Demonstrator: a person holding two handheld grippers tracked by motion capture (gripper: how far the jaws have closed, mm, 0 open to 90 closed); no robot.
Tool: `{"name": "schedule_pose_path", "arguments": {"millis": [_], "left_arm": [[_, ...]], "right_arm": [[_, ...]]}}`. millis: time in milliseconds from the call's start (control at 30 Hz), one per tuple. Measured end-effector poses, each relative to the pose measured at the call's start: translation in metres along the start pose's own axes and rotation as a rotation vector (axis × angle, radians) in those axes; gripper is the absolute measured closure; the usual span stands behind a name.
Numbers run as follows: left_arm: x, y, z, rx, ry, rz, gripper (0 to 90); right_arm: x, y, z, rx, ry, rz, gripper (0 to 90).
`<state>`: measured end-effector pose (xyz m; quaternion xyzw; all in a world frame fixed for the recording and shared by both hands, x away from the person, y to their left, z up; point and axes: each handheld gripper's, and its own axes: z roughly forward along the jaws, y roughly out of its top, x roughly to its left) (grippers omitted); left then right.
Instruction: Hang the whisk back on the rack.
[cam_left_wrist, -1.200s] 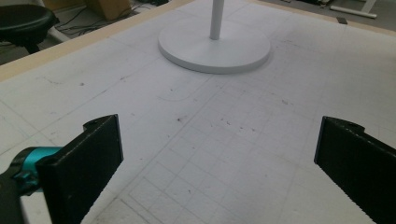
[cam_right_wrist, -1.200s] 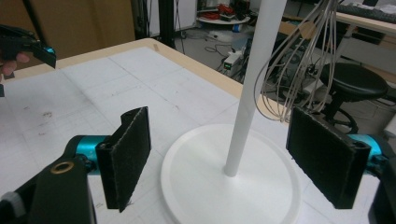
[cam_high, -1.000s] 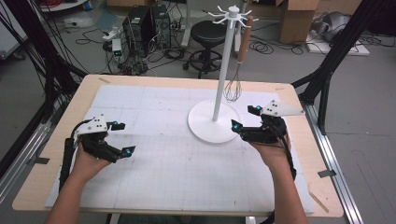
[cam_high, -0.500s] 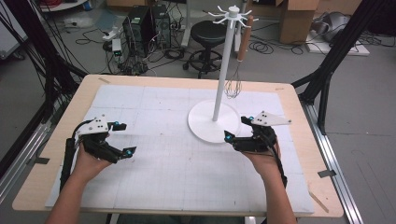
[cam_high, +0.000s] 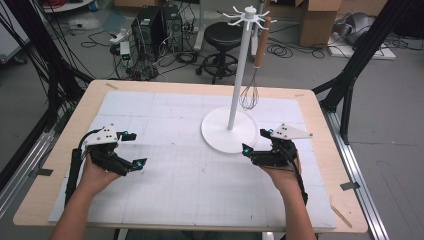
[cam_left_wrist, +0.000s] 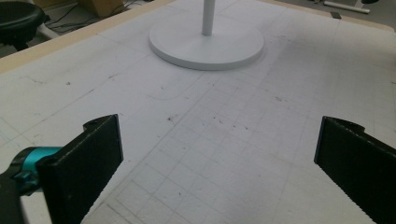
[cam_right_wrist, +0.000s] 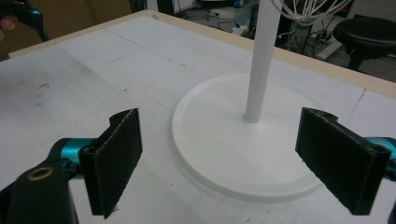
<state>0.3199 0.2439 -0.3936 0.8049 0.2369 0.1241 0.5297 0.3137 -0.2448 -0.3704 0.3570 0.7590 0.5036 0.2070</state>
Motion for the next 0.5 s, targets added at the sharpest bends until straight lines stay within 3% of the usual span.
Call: {"name": "schedule_pose_path", "arguments": {"millis": [500], "left_arm": [[0.0012, -0.0005, 0.0007, -0.001, 0.000, -0.003, 1.7]], "right_arm": [[-0.0031, -0.0067, 0.0007, -0.001, -0.004, 0.015, 13.9]]}}
